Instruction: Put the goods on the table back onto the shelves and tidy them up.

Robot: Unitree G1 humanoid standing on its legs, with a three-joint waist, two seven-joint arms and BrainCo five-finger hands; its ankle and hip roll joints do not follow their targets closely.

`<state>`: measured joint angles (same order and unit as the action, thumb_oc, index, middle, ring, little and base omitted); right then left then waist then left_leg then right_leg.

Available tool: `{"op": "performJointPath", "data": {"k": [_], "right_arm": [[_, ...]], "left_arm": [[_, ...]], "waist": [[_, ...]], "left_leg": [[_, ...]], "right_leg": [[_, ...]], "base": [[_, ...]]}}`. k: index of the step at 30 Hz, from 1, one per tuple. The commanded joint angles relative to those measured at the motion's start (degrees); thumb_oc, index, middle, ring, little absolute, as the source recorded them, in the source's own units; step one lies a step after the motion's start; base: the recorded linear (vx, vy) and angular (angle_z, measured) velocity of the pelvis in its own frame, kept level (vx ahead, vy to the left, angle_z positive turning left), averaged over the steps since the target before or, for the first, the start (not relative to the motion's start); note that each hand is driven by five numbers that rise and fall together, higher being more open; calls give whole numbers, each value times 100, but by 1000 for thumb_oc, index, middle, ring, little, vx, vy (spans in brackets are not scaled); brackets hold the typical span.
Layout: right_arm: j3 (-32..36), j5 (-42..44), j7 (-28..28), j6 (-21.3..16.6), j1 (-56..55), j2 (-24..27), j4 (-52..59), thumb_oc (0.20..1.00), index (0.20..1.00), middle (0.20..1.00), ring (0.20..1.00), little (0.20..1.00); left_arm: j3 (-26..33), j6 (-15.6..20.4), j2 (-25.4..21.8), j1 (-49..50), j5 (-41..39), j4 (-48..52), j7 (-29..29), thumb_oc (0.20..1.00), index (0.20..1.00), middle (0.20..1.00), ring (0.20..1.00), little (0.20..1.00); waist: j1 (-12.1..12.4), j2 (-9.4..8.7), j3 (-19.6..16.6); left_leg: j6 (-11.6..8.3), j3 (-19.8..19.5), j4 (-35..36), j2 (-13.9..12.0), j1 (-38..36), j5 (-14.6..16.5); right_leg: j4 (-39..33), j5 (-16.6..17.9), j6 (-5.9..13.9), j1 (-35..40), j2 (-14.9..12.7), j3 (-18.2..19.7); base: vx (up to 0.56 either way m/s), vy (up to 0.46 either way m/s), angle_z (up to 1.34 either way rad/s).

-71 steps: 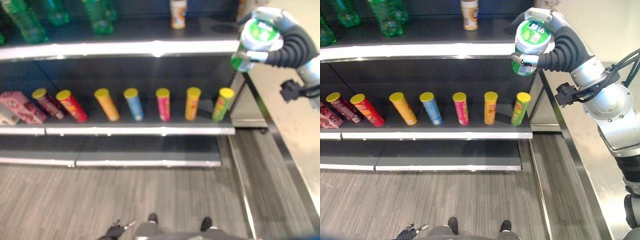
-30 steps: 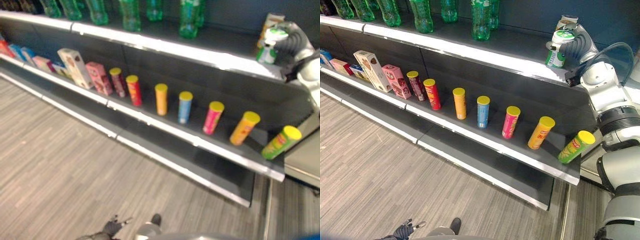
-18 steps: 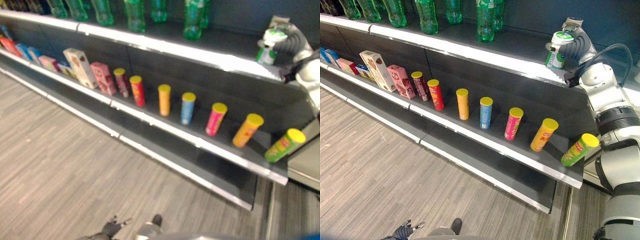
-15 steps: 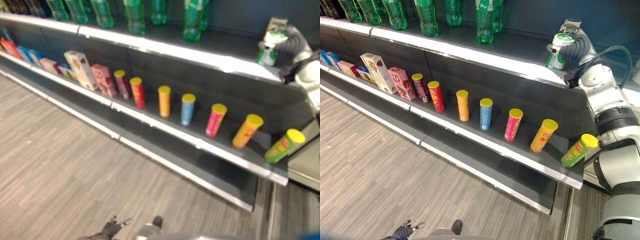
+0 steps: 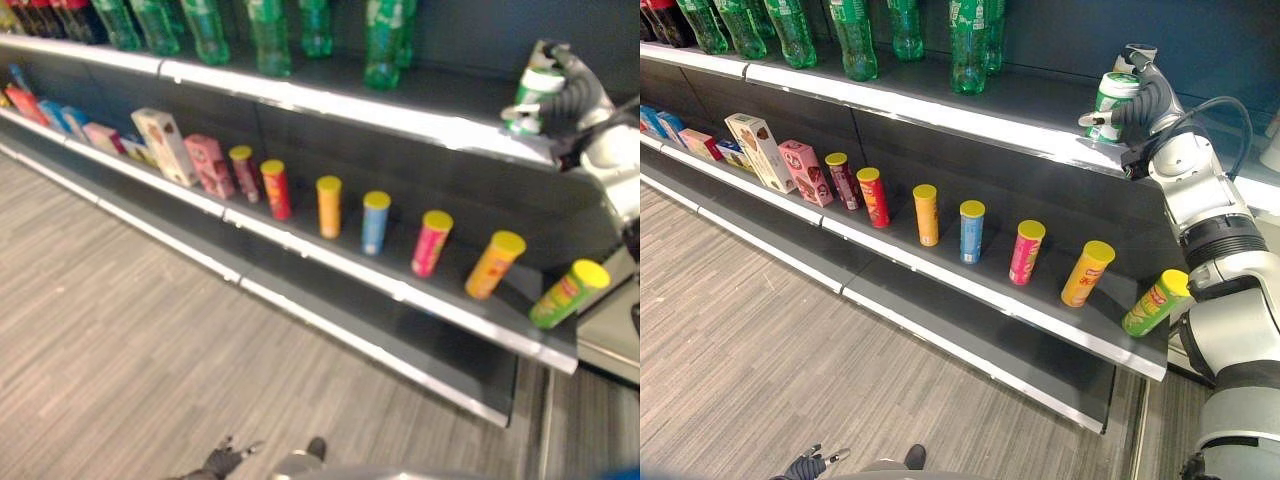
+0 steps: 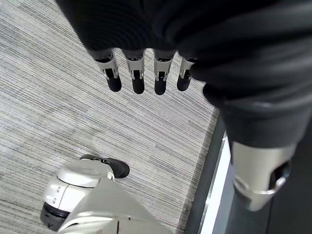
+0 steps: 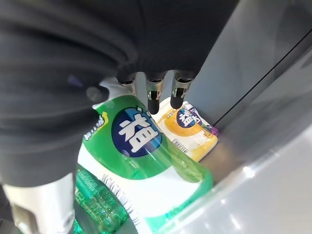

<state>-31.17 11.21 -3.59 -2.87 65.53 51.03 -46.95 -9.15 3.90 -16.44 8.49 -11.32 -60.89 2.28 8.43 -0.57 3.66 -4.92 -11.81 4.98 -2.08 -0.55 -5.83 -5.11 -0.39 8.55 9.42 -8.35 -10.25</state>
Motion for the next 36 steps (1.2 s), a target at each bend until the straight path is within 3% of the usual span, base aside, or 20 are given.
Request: {"op": "performJointPath", "data": {"k": [1,13,16,20,23,25,28,31,32,34,36], "right_arm": [[-355,-58,-267,-130,911,34,-237,1000,1000,1000,1000,1000],[-317,-32,-298,-110,908,35,-247,1000,1000,1000,1000,1000],[-241,-429,-823,-139,1137,231,-133,1000,1000,1000,1000,1000],[346,-867,-1518,-187,903,661,1449,1000,1000,1000,1000,1000],[1167,-1032,-1633,-300,62,892,2991,1000,1000,1000,1000,1000],[1767,-908,-1299,-519,-831,895,4484,1000,1000,1000,1000,1000],[1923,-797,-1085,-626,-1151,866,4919,1000,1000,1000,1000,1000],[1914,4,-156,-942,-1944,684,5937,1000,1000,1000,1000,1000],[1809,623,378,-1005,-2369,537,6331,1000,1000,1000,1000,1000],[1739,830,647,-1015,-2591,568,6508,1000,1000,1000,1000,1000],[1682,1562,1216,-978,-3247,158,6758,1000,1000,1000,1000,1000]], "left_arm": [[-234,118,-223,-245,-125,-213,109,1000,1000,1000,1000,1000],[-234,113,-222,-252,-116,-213,122,1000,1000,1000,1000,1000],[-274,107,-242,-315,-88,-180,194,1000,1000,1000,1000,1000],[-214,77,-182,-309,-3,-132,319,1000,1000,1000,1000,1000],[-33,18,-102,-294,99,-179,354,1000,1000,1000,1000,1000],[94,-16,-56,-321,240,-278,339,1000,1000,1000,1000,1000],[87,-18,-74,-359,314,-301,341,1000,1000,1000,1000,1000],[112,22,-62,-444,438,-243,258,1000,1000,1000,1000,1000],[53,51,-62,-484,501,-121,207,1000,1000,1000,1000,1000],[53,70,-74,-522,551,-59,158,1000,1000,1000,1000,1000],[22,100,-41,-543,680,-34,106,1000,1000,1000,1000,1000]], "waist": [[105,-359,-35],[88,-362,-23],[18,-360,-27],[-166,-309,-8],[-357,-265,-18],[-505,-273,-43],[-542,-291,-43],[-758,-290,-76],[-866,-273,-57],[-911,-265,-59],[-1048,-227,-50]], "left_leg": [[-38,522,2,184,-139,647],[-33,538,2,168,-144,652],[-18,587,2,152,-173,679],[13,678,2,145,-189,716],[43,803,2,132,-192,716],[54,961,2,91,-265,767],[52,1040,2,76,-290,779],[39,1333,2,-6,-418,828],[17,1450,2,-47,-477,877],[13,1529,2,-66,-488,892],[15,1685,2,-88,-529,905]], "right_leg": [[237,-84,70,-320,-238,126],[253,-82,62,-328,-231,148],[246,-62,75,-335,-231,168],[263,-45,92,-410,-223,283],[274,10,108,-520,-219,430],[278,21,110,-571,-196,598],[292,29,111,-602,-182,684],[289,70,110,-661,-128,960],[271,68,121,-670,-94,1064],[265,84,129,-697,-72,1138],[280,117,126,-770,-40,1285]], "base": [[0,0,0],[0,0,0],[-6,11,0],[-18,35,-4],[-24,28,-15],[-10,7,-34],[-19,-2,-46],[-15,4,-54],[-30,2,-70],[-15,8,-59],[-23,25,-41]]}}
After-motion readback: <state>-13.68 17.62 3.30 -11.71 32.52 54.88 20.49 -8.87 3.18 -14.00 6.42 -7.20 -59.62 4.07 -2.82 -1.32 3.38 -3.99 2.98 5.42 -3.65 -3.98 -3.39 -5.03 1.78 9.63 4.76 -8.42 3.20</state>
